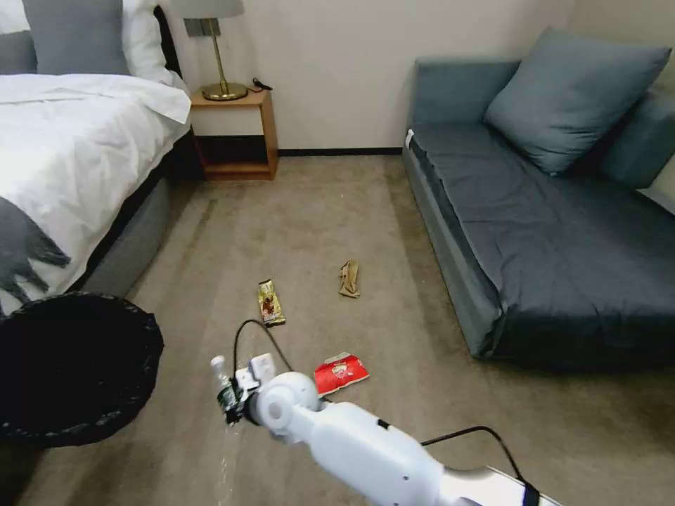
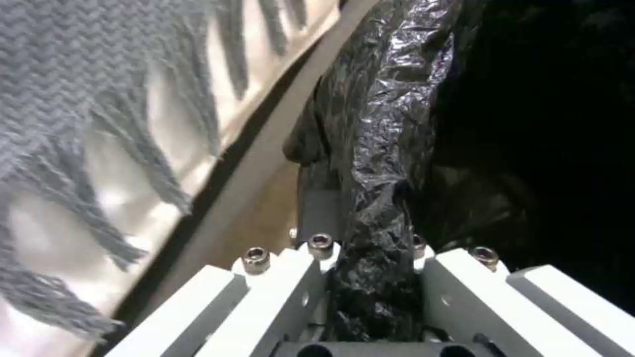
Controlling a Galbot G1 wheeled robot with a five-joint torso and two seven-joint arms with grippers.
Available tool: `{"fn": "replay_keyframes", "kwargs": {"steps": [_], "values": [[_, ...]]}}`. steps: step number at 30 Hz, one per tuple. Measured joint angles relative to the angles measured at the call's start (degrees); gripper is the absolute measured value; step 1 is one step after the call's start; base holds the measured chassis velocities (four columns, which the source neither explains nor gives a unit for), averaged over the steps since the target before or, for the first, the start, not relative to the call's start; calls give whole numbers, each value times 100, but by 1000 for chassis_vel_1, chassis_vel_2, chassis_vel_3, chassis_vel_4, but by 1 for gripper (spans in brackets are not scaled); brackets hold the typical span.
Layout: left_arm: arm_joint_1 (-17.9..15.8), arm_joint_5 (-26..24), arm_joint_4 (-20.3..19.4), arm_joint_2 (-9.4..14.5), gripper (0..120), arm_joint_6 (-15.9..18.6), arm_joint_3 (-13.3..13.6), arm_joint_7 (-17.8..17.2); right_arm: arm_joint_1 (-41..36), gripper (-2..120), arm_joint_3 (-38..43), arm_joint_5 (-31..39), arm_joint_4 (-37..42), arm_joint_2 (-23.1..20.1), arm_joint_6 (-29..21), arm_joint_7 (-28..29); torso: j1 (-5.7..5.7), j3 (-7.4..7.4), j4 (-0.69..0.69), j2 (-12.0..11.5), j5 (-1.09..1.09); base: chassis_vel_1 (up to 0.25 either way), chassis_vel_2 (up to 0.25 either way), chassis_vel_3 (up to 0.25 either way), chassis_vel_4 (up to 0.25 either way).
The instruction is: Pick up the trash bin, then pick up the garbage on the floor and place it into the trash bin.
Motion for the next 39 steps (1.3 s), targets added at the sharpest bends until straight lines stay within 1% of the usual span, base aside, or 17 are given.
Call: {"fn": "replay_keyframes", "kwargs": {"steps": [4,5,9,12,14,15,16,18,20,21,22,26,28,30,32,36,39], "values": [[13,-18,-168,-237,3,0,182,-36,-354,26,556,-247,789,-593,173,-118,0,0,1,0,1,0,0,0,0],[13,-18,-168,-237,3,0,182,-36,-354,26,556,-247,789,-593,173,-118,0,0,1,0,1,0,0,0,0],[25,-21,-284,-397,3,0,338,-64,-708,26,1000,-349,1446,-1003,359,-232,0,0,-2,0,1,0,0,0,0],[41,-22,-412,-557,3,0,512,-114,-1180,26,1471,-558,2300,-1417,862,-528,0,0,0,0,1,0,0,0,0],[43,-22,-426,-571,3,0,527,-118,-1224,26,1502,-584,2388,-1454,940,-582,0,0,-1,0,1,0,0,0,0],[53,-31,-478,-620,3,0,581,-136,-1392,26,1592,-765,2689,-1613,1253,-862,0,0,0,1,1,0,0,0,0],[53,-31,-478,-620,3,0,581,-136,-1392,26,1592,-765,2689,-1613,1253,-862,0,0,0,1,1,0,0,0,0],[56,-54,-551,-709,3,0,677,-168,-1598,26,1582,-1116,3102,-1810,1735,-1487,0,0,-1,1,1,0,0,0,0],[56,-54,-551,-709,3,0,677,-168,-1598,26,1582,-1116,3102,-1810,1735,-1487,0,0,-1,1,1,0,0,0,0],[76,-73,-640,-796,3,0,770,-194,-1686,26,1377,-1398,3419,-1898,2060,-1943,0,0,0,1,1,0,0,0,0],[76,-73,-640,-796,3,0,770,-194,-1686,26,1377,-1398,3419,-1898,2060,-1943,0,0,0,1,1,0,0,0,0],[147,-132,-810,-907,3,0,866,-236,-1502,26,660,-2141,3591,-1807,2367,-2365,0,0,0,1,0,0,0,0,0],[152,-134,-820,-911,3,0,867,-240,-1467,26,576,-2212,3581,-1789,2390,-2392,0,0,0,1,0,0,0,0,0],[198,-163,-907,-941,3,0,873,-266,-1146,26,93,-2601,3345,-1583,2567,-2511,0,0,1,1,-1,0,0,0,0],[212,-166,-923,-947,3,0,873,-272,-1072,26,13,-2633,3279,-1521,2594,-2513,0,0,1,0,0,0,0,0,0],[287,-166,-994,-987,3,0,885,-317,-566,26,-494,-2593,2846,-948,2720,-2406,0,0,2,1,-1,0,0,0,0],[303,-163,-1037,-999,3,0,887,-327,-411,26,-650,-2657,2684,-778,2720,-2352,0,0,2,1,-2,0,0,0,0]]}}
